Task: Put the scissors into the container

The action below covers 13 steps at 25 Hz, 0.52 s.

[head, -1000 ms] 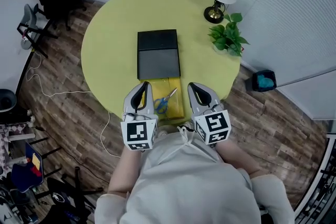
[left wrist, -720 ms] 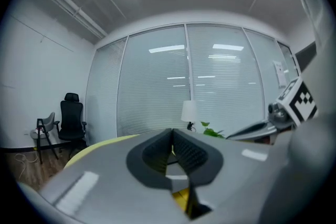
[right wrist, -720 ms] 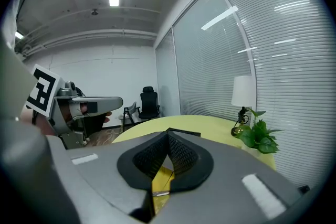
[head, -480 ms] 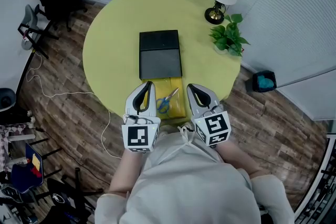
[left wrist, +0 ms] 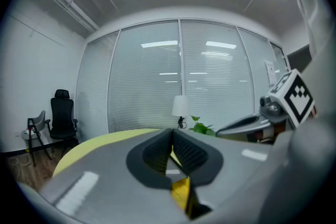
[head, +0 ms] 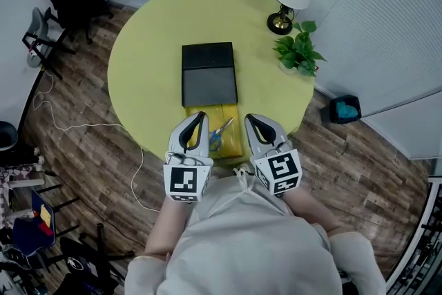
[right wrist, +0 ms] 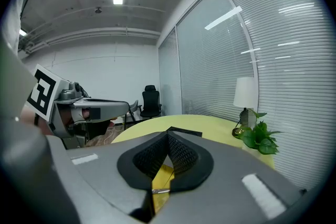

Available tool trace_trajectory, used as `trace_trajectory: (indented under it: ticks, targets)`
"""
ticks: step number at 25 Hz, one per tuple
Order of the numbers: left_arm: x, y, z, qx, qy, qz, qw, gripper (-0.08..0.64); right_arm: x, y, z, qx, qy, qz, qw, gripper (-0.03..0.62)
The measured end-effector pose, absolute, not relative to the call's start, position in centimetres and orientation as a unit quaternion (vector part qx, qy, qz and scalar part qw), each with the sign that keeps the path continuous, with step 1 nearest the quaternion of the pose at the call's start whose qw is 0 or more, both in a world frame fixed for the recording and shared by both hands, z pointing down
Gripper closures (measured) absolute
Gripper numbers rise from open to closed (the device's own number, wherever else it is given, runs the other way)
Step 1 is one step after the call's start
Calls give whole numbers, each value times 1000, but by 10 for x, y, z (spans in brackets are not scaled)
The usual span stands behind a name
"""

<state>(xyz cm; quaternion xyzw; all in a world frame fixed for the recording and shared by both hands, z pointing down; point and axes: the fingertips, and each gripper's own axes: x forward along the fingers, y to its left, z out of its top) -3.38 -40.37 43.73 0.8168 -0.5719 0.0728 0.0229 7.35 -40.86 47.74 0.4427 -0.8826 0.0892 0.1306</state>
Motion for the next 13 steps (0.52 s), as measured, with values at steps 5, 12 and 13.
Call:
trace_trajectory:
  ticks: [5, 12, 13]
  targets:
    - [-24, -401, 441, 825, -559, 82, 24, 554, 74, -407, 480, 438, -884, 90, 134, 592]
    - [-22, -400, 442, 824, -560, 83, 31, 554, 78, -406, 481, 439, -883, 91, 136, 592]
    - [-21, -401, 442, 823, -561, 83, 33, 554, 79, -406, 481, 440, -883, 92, 136, 592]
